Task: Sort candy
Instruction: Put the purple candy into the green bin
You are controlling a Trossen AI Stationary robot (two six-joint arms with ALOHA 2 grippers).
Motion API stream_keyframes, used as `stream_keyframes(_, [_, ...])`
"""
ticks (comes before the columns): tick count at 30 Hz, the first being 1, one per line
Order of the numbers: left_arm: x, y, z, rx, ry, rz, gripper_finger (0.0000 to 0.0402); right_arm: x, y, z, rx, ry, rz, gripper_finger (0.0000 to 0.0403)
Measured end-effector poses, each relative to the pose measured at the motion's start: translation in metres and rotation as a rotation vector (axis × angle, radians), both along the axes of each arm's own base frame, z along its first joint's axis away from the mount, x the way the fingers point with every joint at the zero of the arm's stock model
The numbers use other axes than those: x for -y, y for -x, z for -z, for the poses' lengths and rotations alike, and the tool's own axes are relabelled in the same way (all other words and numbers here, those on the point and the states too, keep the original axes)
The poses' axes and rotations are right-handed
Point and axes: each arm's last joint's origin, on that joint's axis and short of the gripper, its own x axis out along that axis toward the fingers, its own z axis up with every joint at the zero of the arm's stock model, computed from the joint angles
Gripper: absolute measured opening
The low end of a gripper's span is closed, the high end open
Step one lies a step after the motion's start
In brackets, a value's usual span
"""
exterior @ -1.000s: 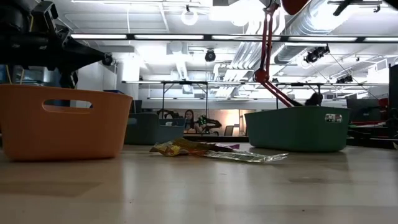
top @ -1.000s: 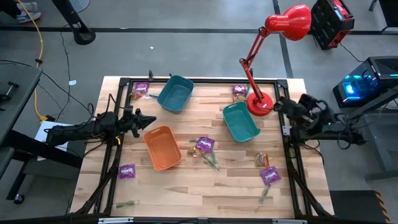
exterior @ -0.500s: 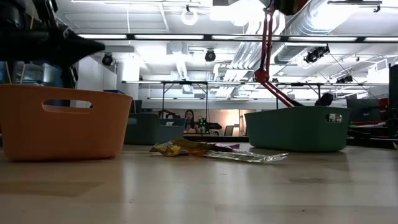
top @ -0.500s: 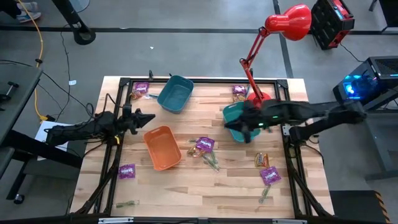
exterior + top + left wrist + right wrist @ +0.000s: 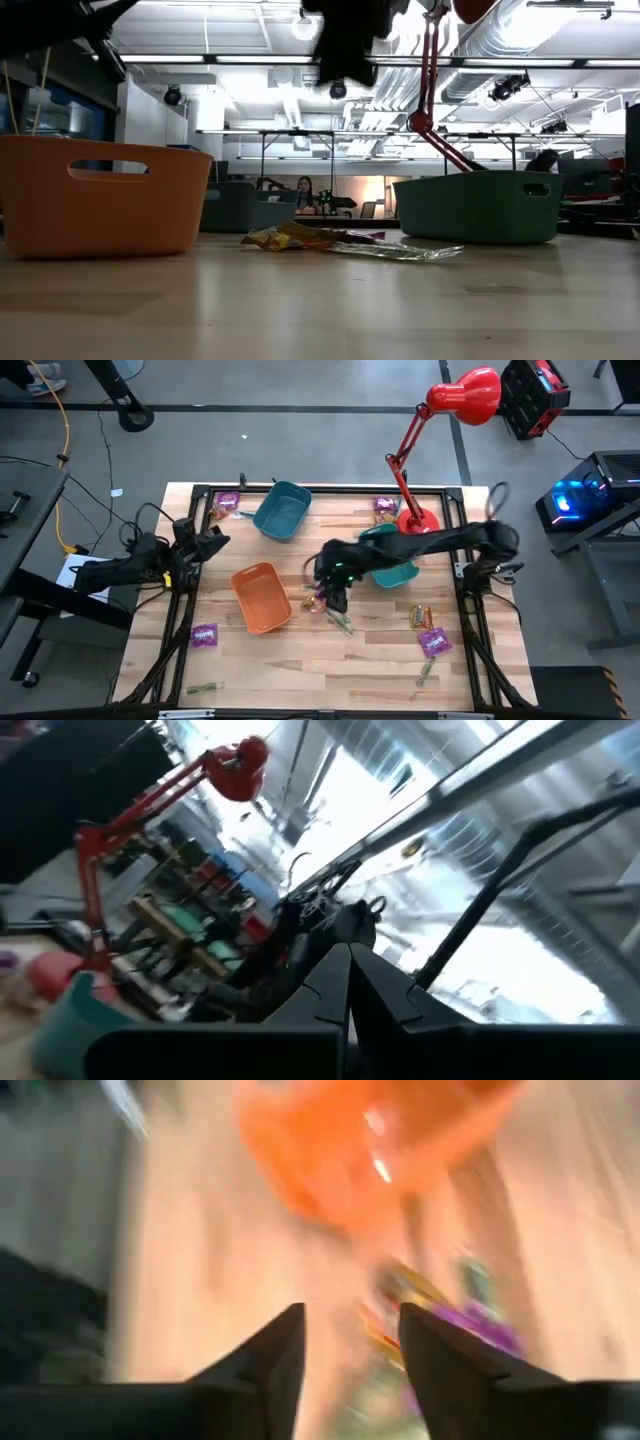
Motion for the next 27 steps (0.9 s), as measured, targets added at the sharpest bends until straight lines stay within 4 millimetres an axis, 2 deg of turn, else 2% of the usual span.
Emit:
stream_keyframes(4, [0.0,0.001,-0.011,-0.148,-0.031,-0.016,0.0,0.008,-0.015,0.04,-0.186,0.121,-0.052,0.0186])
stream_keyframes(11, [-0.001,-0.008,-0.017,-0.361,-0.078,-0.046,0.0,0.005,-0.021,0.09,-0.335,0.274,-0.106,0.017])
stream_keyframes(17, [-0.003,-0.025,-0.008,-0.481,-0.066,-0.06,0.0,0.008,-0.023,0.119,-0.34,0.412,-0.044,0.016])
stream_keyframes(20, [-0.004,-0.031,-0.005,-0.521,-0.058,-0.057,0.0,0.008,-0.021,0.125,-0.355,0.41,-0.026,0.0156])
stream_keyframes(23, [-0.004,-0.034,-0.004,-0.527,-0.053,-0.056,0.0,0.008,-0.02,0.127,-0.374,0.408,-0.033,0.0122])
stream_keyframes(27, [-0.005,-0.035,-0.009,-0.479,-0.066,-0.065,0.0,0.009,-0.015,0.113,-0.372,0.409,-0.052,0.0019])
